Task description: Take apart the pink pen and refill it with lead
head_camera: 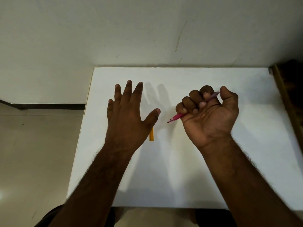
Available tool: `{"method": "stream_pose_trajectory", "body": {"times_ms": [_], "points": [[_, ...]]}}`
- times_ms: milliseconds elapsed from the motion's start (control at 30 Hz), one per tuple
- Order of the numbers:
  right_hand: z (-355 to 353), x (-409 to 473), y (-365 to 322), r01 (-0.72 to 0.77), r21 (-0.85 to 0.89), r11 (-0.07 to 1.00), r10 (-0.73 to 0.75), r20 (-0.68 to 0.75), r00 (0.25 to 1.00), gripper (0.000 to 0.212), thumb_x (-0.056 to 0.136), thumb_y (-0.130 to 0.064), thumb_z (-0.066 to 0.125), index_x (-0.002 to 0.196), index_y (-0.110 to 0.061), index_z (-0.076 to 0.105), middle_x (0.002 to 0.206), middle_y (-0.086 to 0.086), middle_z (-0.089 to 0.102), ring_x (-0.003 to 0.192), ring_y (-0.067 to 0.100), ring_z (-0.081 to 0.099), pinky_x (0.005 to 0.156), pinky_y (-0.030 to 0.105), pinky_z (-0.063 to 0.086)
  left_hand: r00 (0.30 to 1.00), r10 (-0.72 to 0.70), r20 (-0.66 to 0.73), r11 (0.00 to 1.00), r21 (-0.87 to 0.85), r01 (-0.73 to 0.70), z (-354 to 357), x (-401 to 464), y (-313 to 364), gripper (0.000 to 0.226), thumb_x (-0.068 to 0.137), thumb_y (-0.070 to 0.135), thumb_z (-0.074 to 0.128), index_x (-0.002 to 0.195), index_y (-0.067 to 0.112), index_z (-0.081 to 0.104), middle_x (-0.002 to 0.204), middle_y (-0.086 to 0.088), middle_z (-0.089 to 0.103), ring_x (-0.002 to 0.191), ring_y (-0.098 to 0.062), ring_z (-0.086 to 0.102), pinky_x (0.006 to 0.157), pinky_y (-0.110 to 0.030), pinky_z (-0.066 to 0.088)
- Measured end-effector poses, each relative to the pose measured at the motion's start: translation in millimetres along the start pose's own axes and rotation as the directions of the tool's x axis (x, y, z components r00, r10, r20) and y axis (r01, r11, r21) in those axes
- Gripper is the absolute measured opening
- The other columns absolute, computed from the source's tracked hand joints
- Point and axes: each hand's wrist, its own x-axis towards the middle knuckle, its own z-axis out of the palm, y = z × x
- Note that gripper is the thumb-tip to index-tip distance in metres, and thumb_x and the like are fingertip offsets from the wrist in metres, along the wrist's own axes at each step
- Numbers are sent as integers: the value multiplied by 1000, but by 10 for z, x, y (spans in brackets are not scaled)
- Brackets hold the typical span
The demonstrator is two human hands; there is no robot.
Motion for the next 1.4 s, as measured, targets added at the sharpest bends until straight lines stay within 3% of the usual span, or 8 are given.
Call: {"method": "stream_pose_trajectory", "body": {"times_ms": [400,533,667,833,1000,1133,1300,1400], "points": [[-7,2,7,-3,-6,1000,3,-3,1000,40,96,-43,29,68,-16,39,60,-2,28,54,17,21,56,30,31,1000,-1,1,1000,0,1,-3,-3,0,84,89,63,54,157,30,19,167,3,8,154,-21,-5,122,-53,7],[-1,7,4,15,-17,1000,-15,-8,1000,30,87,-39,37,66,-17,37,59,-2,28,53,17,21,55,30,31,1000,0,-1,1000,1,0,-8,0,5,84,89,62,55,157,29,19,167,2,9,154,-21,-5,122,-53,7],[-24,8,9,9,4,1000,-9,-20,1000,44,96,-47,30,67,-16,40,59,-2,29,53,17,22,56,29,30,1000,0,-2,1000,9,0,-12,2,9,83,89,62,55,157,29,20,167,2,10,154,-22,-4,122,-54,8],[-10,13,-1,30,-14,999,-31,-32,999,32,87,-38,39,64,-17,36,56,-2,27,51,17,20,55,29,30,1000,-2,-1,1000,4,2,-10,-1,12,84,89,62,55,157,29,19,167,3,9,154,-21,-4,122,-53,8],[-23,12,5,13,13,1000,-12,-25,1000,45,98,-46,30,65,-16,38,57,-2,27,52,17,21,55,30,30,1000,0,2,1000,11,0,-4,3,18,83,89,62,55,157,29,20,167,2,10,155,-22,-4,121,-53,8],[-11,18,4,24,-7,1000,-24,-25,999,35,91,-37,36,63,-16,36,55,-2,27,50,17,21,54,29,30,1000,1,5,1000,5,-1,-10,2,16,83,89,62,55,157,29,20,167,2,9,154,-22,-4,121,-54,8],[-20,17,7,3,1,1000,-3,-36,999,49,97,-51,33,62,-17,36,55,-3,26,50,17,20,55,29,29,1000,1,4,1000,5,-1,-16,-3,20,83,89,61,55,157,28,21,167,2,10,154,-22,-4,121,-54,7],[-17,20,9,12,-8,1000,-12,-42,999,47,99,-44,33,60,-17,34,52,-2,25,49,17,18,55,29,29,1000,1,5,1000,9,-1,-18,-5,19,83,89,61,55,157,28,21,167,2,10,154,-22,-4,122,-54,8]]}}
